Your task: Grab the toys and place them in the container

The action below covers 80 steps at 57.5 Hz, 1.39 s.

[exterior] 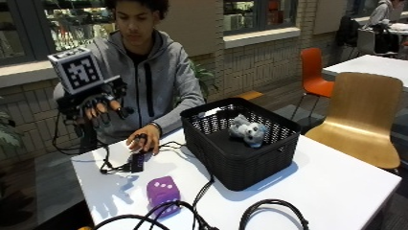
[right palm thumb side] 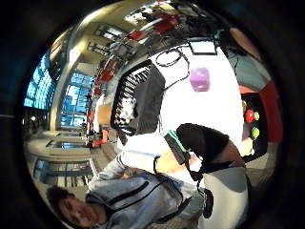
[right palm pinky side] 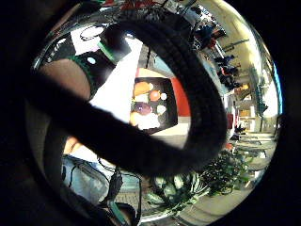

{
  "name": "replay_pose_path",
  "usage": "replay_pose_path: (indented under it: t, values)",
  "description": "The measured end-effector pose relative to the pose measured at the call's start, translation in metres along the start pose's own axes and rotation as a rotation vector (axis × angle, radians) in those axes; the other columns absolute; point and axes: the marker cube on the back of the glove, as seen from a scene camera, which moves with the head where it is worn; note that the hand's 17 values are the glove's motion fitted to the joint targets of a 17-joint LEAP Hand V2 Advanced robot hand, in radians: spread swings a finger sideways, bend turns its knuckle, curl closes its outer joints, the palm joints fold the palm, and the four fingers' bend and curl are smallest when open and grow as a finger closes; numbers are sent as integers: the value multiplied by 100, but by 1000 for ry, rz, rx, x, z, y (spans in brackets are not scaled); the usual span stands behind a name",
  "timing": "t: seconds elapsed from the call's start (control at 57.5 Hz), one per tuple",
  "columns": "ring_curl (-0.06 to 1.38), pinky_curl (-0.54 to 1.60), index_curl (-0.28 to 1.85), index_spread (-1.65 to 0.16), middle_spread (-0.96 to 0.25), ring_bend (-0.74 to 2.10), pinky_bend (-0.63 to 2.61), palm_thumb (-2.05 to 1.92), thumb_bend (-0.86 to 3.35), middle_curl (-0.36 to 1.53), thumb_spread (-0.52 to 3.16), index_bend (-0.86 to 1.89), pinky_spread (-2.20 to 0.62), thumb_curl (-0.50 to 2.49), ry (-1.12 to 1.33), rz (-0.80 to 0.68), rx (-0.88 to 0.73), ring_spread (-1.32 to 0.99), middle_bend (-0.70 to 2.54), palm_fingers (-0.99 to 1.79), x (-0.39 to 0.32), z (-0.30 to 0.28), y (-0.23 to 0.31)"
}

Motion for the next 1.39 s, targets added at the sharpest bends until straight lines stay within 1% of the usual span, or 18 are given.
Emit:
replay_pose_path:
  t: [0.035, 0.087, 0.139, 0.209, 0.278, 0.452, 0.574, 0.626, 0.661, 0.713, 0.766, 0.8, 0.87, 0.992, 1.166, 1.27, 1.322, 1.392]
  values:
    - [31, 34, 53, -26, 7, 23, 112, 9, -1, 28, 135, 27, 4, 33, 0, 36, -19, -7, 17, 0, 3, 12, -19]
    - [31, 34, 51, -27, 7, 25, 114, 10, -1, 29, 135, 18, 4, 33, -17, 66, -99, -7, 18, -2, 8, 29, -45]
    - [33, 34, 45, -27, 7, 29, 116, 11, -1, 30, 134, 7, 4, 33, -38, 103, -156, -7, 20, -7, 5, 55, -52]
    - [33, 35, 40, -27, 7, 30, 118, 11, -1, 31, 133, 5, 4, 33, -62, 158, -217, -7, 20, -10, -2, 93, -56]
    - [34, 36, 35, -27, 6, 32, 121, 11, -1, 31, 131, 5, 4, 33, -65, 197, -256, -7, 18, -13, -3, 125, -74]
    - [34, 37, 27, -27, 6, 27, 127, 12, -2, 29, 126, 6, 5, 33, -63, 228, -255, -5, 13, -22, -10, 173, -119]
    - [33, 38, 24, -28, 6, 23, 132, 12, -2, 27, 121, 9, 6, 33, -47, 244, -255, -3, 11, -21, -17, 197, -136]
    - [33, 38, 23, -29, 6, 25, 133, 12, -2, 26, 120, 10, 5, 33, -29, 251, -231, -3, 12, -16, -20, 202, -141]
    - [34, 38, 23, -30, 6, 28, 135, 13, -1, 25, 120, 12, 5, 34, -16, 254, -198, -2, 12, -9, -21, 204, -144]
    - [37, 38, 24, -30, 6, 41, 134, 21, 3, 25, 122, 17, 0, 35, 6, 263, -147, -3, 14, 8, -22, 204, -147]
    - [38, 34, 26, -28, 4, 56, 129, 33, 10, 26, 129, 23, -10, 38, 18, 276, -116, -7, 21, 45, -23, 204, -149]
    - [39, 33, 25, -27, 2, 65, 127, 42, 15, 28, 134, 20, -18, 40, 27, 282, -98, -10, 24, 65, -24, 205, -149]
    - [43, 32, 27, -26, -2, 77, 122, 60, 24, 31, 131, 19, -26, 47, 71, 274, -40, -15, 30, 82, -24, 204, -148]
    - [52, 32, 38, -27, -11, 90, 105, 77, 29, 41, 109, 41, -34, 60, 95, 221, 42, -25, 50, 107, -24, 202, -142]
    - [62, 37, 55, -27, -21, 102, 102, 80, 31, 57, 84, 64, -40, 74, 43, 178, 105, -34, 71, 105, -30, 176, -140]
    - [67, 41, 64, -27, -26, 107, 107, 79, 31, 66, 71, 72, -42, 81, -60, 48, 136, -37, 79, 100, -62, 132, -142]
    - [69, 43, 68, -27, -28, 110, 109, 79, 31, 70, 64, 75, -42, 85, -104, -29, 155, -38, 83, 97, -93, 110, -137]
    - [71, 45, 74, -27, -30, 113, 112, 78, 32, 76, 57, 78, -42, 90, -132, -166, 230, -39, 86, 93, -142, 86, -129]
